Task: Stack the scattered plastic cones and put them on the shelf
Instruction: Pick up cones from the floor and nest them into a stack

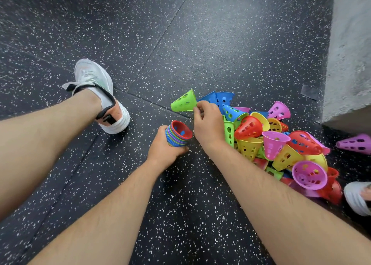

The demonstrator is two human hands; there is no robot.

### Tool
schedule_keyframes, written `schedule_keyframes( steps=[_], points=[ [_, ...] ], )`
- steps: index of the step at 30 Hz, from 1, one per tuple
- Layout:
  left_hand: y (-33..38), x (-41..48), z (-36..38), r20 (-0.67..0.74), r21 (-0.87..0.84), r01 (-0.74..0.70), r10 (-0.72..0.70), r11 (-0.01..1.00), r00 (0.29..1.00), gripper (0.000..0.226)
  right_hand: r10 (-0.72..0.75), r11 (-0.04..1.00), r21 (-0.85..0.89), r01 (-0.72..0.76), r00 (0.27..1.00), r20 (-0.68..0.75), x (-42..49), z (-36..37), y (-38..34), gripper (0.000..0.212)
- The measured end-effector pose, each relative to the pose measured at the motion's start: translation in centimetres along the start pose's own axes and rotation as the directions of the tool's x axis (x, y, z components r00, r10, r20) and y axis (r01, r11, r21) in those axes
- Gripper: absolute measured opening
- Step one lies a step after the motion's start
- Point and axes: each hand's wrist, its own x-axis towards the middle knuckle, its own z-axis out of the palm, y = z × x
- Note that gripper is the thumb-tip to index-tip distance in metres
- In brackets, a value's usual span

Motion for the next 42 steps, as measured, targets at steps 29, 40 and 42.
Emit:
schedule_keyframes(
  steps=[29, 40, 42],
  points=[
    [0.2, -0.1, 0.1, 0.018, -0.004, 0.014, -0.014, 1.0, 1.0, 0.064, 0.073, 0.557, -0.823, 0.116, 0.98, 0.187, 1.4, -3.4, 1.2, 0.023],
    [0.1, -0.1, 0.3, 0.009, -0.015, 0.005, -0.005, 1.0, 1.0, 0.065, -0.098, 0.875, -0.454, 0.165, 0.981, 0.167, 1.0, -3.0, 2.5, 0.021],
    [0.1, -0.2, 0.4, 0.004, -0.009, 0.011, -0.011, 1.0, 1.0, 0.065, -0.149, 0.909, -0.368, 0.196, 0.977, 0.153, 0.2, -3.2, 2.7, 0.02]
  ],
)
